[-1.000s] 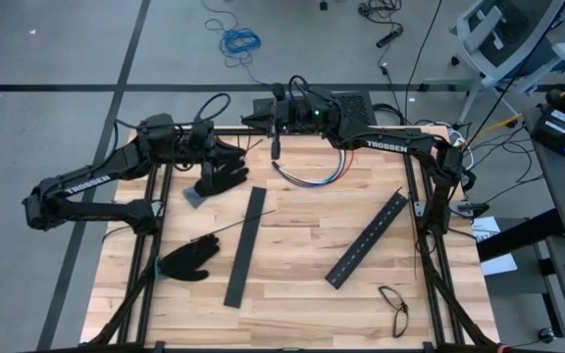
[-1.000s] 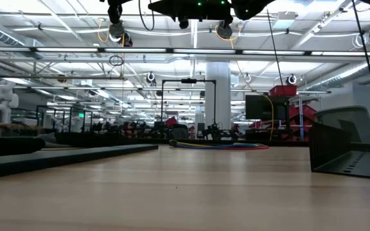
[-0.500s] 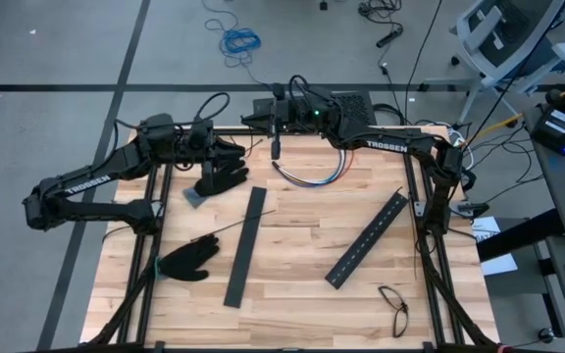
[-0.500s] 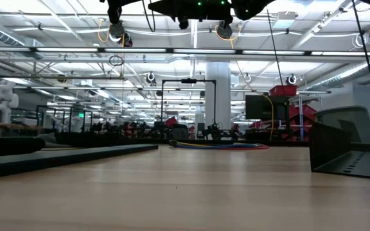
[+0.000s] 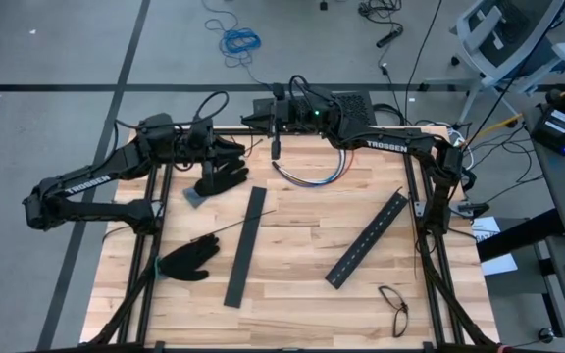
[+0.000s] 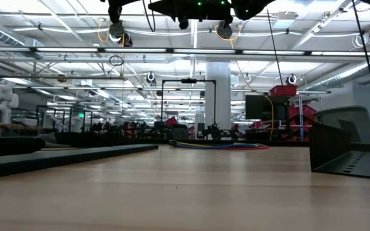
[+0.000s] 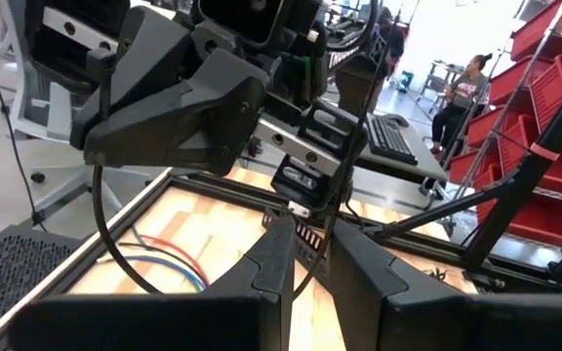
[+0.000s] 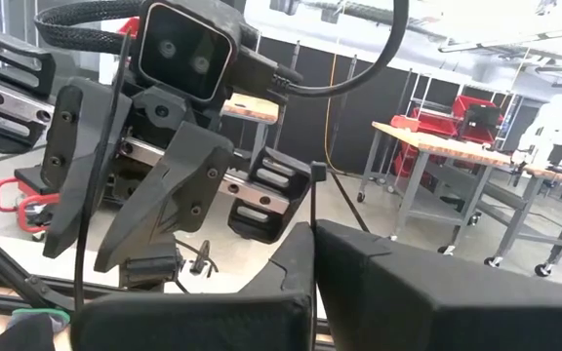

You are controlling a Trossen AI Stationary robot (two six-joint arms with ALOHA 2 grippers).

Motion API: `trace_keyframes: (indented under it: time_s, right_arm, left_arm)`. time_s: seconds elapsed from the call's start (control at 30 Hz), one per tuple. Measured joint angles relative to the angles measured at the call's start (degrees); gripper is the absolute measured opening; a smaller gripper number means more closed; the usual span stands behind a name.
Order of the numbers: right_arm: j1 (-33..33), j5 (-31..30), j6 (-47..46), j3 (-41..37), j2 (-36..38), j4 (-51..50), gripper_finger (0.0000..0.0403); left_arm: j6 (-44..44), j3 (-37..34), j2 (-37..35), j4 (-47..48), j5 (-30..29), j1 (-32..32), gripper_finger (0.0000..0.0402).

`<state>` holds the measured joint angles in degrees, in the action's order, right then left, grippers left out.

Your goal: Ziptie cables

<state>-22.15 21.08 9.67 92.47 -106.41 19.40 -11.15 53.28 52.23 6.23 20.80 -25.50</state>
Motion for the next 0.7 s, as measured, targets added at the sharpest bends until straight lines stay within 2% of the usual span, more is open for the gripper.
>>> trace_keyframes:
  time_s: [0.7]
  right_arm:
    - [0.0,0.0,-1.51,0.0,0.02,0.0,0.0]
  left_arm:
    - [0.05,-0.04,-1.6,-6.22,-3.85,0.0,0.006]
